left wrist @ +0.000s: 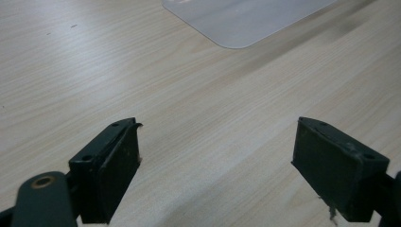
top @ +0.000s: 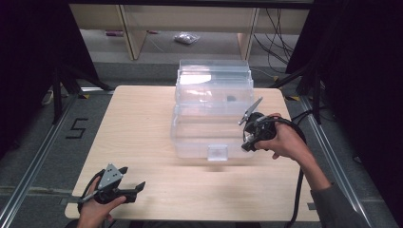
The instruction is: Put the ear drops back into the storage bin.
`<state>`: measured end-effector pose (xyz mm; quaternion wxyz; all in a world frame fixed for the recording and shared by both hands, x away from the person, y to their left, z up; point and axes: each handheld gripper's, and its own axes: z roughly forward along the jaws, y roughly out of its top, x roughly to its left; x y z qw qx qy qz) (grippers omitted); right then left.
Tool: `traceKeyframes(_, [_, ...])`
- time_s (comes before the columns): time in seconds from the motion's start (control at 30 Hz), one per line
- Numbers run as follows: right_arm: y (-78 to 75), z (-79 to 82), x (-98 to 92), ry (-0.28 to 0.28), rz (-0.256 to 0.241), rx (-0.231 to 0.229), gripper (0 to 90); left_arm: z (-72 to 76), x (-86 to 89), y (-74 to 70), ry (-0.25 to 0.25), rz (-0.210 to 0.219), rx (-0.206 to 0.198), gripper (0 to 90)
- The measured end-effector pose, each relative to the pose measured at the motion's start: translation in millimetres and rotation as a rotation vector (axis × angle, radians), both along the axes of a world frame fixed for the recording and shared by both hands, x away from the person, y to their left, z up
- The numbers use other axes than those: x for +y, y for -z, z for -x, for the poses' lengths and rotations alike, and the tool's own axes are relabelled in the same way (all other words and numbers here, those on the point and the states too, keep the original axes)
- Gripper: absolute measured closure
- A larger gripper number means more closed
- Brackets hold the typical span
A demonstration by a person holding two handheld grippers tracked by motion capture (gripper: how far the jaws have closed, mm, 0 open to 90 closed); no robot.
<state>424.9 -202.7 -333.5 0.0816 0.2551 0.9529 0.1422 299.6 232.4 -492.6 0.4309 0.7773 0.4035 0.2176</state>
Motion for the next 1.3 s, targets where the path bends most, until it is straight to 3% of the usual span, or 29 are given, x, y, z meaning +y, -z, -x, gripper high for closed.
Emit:
traceKeyframes(0.57, [4.1,-44.3,-10.5,0.089,0.003,0.024,60.1,-0.2,0.2,0.1,0.0,-0.001,0.001,15.1])
traceKeyframes(1.07, [27.9,-76.3,-12.3,0.151,0.021,0.067,60.1,-0.2,0.3,0.2,0.002,-0.002,0.002,15.1])
traceKeyframes(1.3, [40.2,-87.5,-8.7,0.161,0.054,0.087,60.1,-0.2,0.2,0.2,0.004,-0.002,0.001,15.1])
